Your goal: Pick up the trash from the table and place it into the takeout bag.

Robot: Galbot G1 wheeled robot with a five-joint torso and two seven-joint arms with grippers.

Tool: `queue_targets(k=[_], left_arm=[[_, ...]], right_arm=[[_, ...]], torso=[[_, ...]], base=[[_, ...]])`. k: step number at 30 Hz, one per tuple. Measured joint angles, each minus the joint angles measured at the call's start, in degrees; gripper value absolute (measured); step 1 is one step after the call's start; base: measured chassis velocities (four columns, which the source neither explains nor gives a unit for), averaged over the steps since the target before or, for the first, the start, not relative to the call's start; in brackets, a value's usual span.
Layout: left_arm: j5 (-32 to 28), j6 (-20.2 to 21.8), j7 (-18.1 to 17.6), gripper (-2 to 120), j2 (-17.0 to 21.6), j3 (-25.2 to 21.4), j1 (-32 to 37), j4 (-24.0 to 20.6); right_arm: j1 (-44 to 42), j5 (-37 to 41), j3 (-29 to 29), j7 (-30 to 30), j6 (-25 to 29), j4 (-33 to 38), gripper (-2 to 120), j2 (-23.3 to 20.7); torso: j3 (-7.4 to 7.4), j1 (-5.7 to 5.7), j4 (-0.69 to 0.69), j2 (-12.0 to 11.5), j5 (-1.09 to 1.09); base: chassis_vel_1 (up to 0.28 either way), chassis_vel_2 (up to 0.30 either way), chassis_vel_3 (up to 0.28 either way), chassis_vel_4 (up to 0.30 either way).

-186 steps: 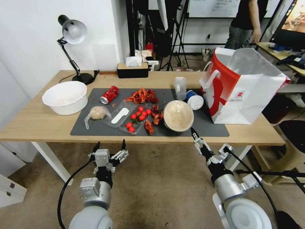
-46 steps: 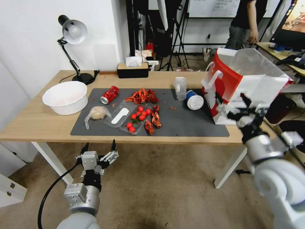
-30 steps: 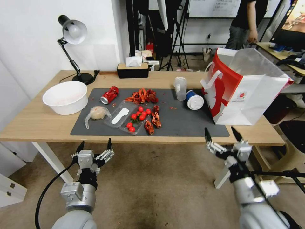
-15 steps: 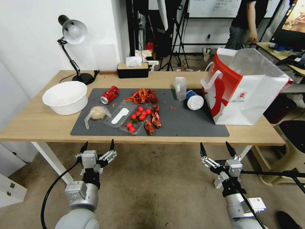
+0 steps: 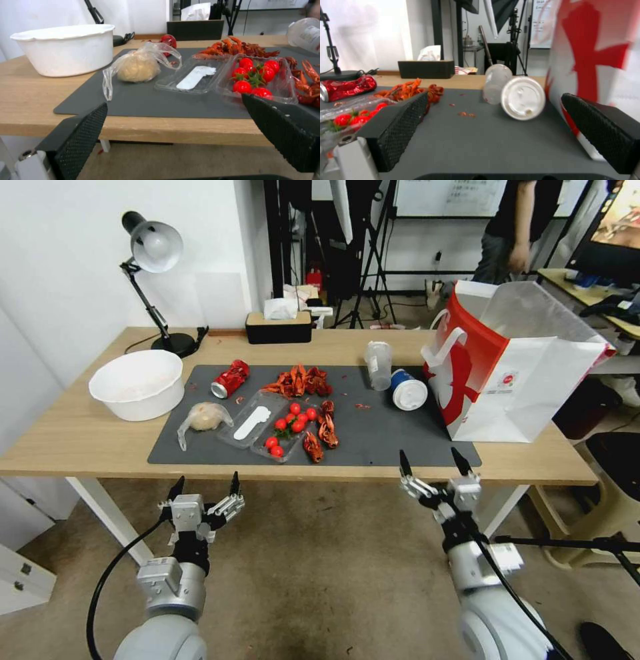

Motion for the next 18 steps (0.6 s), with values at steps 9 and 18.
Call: queue_targets(k=[9,18], left_arm=[[-0.01,0.01,-0.02,100,0.2,-0.57,0.98,-1.11],[-0.01,-0.01,-0.05,100,0.2,-1.01,1.51,-1.81]], right_arm=[[11.28,2.39,-5.1,2.82,-8.89,-1.83,100,-1.63],[22.46,10.43,-8.39,4.78,-17.49,-5.65,100,-4.34]], torso=[[0.0,0.0,0.01,0.0,-0.02],[0.0,0.0,0.0,0.0,0.0]], base=[[0.0,0.0,0.0,0.0],[0.0,0.0,0.0,0.0]])
